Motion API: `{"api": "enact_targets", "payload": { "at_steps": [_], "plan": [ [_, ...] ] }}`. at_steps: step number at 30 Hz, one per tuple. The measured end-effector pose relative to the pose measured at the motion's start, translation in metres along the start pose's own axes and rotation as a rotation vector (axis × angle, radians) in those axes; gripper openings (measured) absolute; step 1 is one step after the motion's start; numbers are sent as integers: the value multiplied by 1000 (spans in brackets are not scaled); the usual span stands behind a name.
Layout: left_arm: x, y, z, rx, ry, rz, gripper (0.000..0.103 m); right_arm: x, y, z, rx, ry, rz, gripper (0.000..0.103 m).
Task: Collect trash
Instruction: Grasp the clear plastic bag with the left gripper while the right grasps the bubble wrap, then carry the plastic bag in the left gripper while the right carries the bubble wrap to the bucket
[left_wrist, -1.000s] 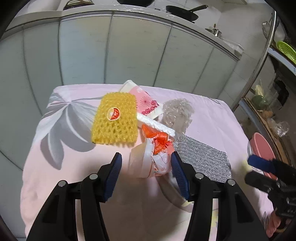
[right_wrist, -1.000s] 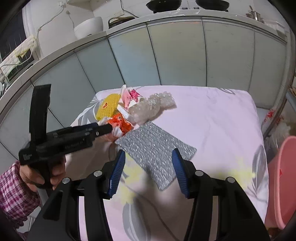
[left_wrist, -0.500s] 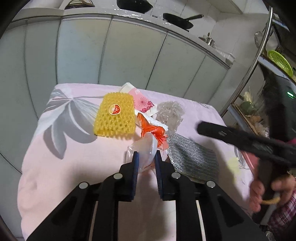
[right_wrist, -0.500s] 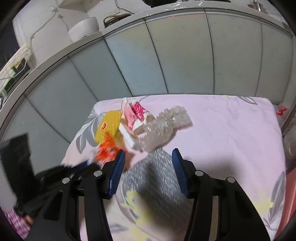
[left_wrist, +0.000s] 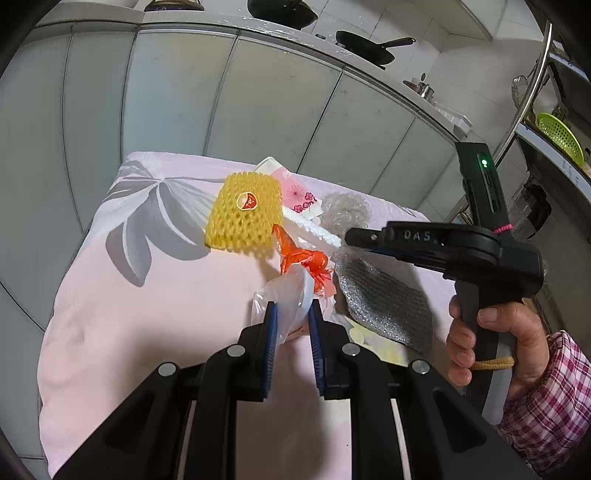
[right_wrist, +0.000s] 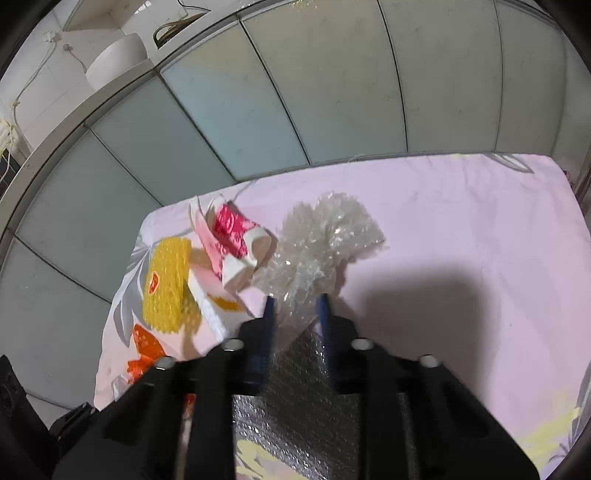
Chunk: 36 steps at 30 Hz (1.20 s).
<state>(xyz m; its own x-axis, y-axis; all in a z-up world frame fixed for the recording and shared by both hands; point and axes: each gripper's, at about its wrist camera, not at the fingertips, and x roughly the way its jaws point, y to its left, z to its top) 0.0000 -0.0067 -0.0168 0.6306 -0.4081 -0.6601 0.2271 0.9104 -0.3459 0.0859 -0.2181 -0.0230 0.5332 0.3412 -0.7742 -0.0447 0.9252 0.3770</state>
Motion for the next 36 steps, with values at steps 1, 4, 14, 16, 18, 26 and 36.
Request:
{"api": "enact_targets", "payload": {
  "at_steps": [1, 4, 14, 16, 18, 26, 36],
  "plan": [
    [0, -1, 0, 0, 0, 0, 16, -2, 0, -1, -5, -5, 2, 18],
    [-3, -3, 2, 4, -8, -1, 16, -17, 0, -8, -22, -36, 5, 16],
    [-21, -25, 8, 29, -41, 15, 16, -89, -3, -38, -59, -109, 24, 16],
    [-24, -31, 7, 35, -46, 17, 16, -102, -7, -46, -73, -115, 15, 16],
    [-27, -39, 8, 42, -50, 16, 16, -115, -10, -53, -82, -126, 1, 16],
    [-28, -80, 6, 85, -52, 4, 16, -157, -37, -80, -48, -155, -28, 16],
    [-18, -140, 6, 172, -41, -34, 16, -197, -86, -102, 45, -208, -80, 16]
  ]
}}
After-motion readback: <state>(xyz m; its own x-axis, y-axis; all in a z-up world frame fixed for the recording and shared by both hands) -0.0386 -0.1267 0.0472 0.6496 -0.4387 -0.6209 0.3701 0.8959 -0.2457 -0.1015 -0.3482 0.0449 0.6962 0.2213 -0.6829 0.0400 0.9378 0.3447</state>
